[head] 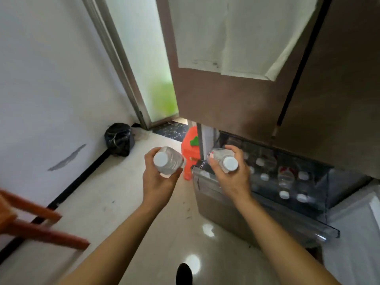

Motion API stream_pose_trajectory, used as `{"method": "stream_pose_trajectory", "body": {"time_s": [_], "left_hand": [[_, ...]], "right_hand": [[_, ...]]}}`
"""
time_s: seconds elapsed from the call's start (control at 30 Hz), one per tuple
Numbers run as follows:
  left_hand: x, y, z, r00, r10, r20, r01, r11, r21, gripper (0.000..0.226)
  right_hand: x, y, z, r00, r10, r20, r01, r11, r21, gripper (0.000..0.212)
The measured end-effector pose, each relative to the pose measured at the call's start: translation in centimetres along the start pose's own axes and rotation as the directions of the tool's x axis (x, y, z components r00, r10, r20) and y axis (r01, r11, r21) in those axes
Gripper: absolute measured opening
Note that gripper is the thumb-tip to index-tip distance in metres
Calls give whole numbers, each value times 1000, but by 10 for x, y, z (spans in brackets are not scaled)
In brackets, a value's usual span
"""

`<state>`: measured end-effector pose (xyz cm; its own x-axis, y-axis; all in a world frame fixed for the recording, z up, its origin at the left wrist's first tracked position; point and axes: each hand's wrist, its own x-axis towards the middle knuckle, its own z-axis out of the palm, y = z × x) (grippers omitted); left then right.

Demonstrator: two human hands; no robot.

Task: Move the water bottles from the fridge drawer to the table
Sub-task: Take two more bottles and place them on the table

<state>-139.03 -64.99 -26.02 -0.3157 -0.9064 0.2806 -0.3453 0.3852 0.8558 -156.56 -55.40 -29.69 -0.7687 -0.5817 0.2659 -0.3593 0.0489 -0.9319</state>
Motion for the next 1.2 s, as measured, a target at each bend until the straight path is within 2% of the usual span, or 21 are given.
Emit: {"method": "stream_pose_trajectory", "body": {"time_s": [0.17, 0.3, 0.4, 0.57, 0.67, 0.87, 1.0, 1.1, 1.2], "left_hand": [[-16, -31, -115, 972, -70, -224, 77, 997, 21, 70], [-42, -75, -219, 917, -132, -376, 167, 984, 64, 77], [-67, -111, -304, 864, -163, -477, 208, 977, 42, 73], [-102, -155, -445, 801, -162, -577, 230, 972, 47, 70], [-119, -172, -515, 752, -160, -640, 249, 967, 51, 74], [-136, -212, -614, 628, -163, -761, 319, 946, 61, 75], [-125, -249, -660, 559, -188, -808, 358, 933, 31, 78], [-103, -283, -694, 546, -176, -819, 370, 928, 47, 79], [-67, -322, -735, 567, -167, -807, 389, 918, 83, 81]], "right_hand": [[-39, -57, 87, 985, -55, 162, 28, 986, 164, 46], [-91, -105, 169, 940, -143, 311, 66, 968, 243, 44], [-138, -142, 240, 873, -203, 443, 79, 956, 281, 42], [-222, -210, 360, 717, -330, 614, 152, 934, 324, 40], [-266, -247, 426, 638, -406, 655, 204, 909, 364, 42], [-330, -302, 521, 522, -468, 713, 195, 879, 435, 44], [-353, -315, 589, 475, -489, 732, 178, 867, 465, 41], [-360, -321, 647, 468, -485, 739, 144, 867, 478, 40], [-358, -329, 717, 454, -471, 757, 104, 871, 480, 42]]}}
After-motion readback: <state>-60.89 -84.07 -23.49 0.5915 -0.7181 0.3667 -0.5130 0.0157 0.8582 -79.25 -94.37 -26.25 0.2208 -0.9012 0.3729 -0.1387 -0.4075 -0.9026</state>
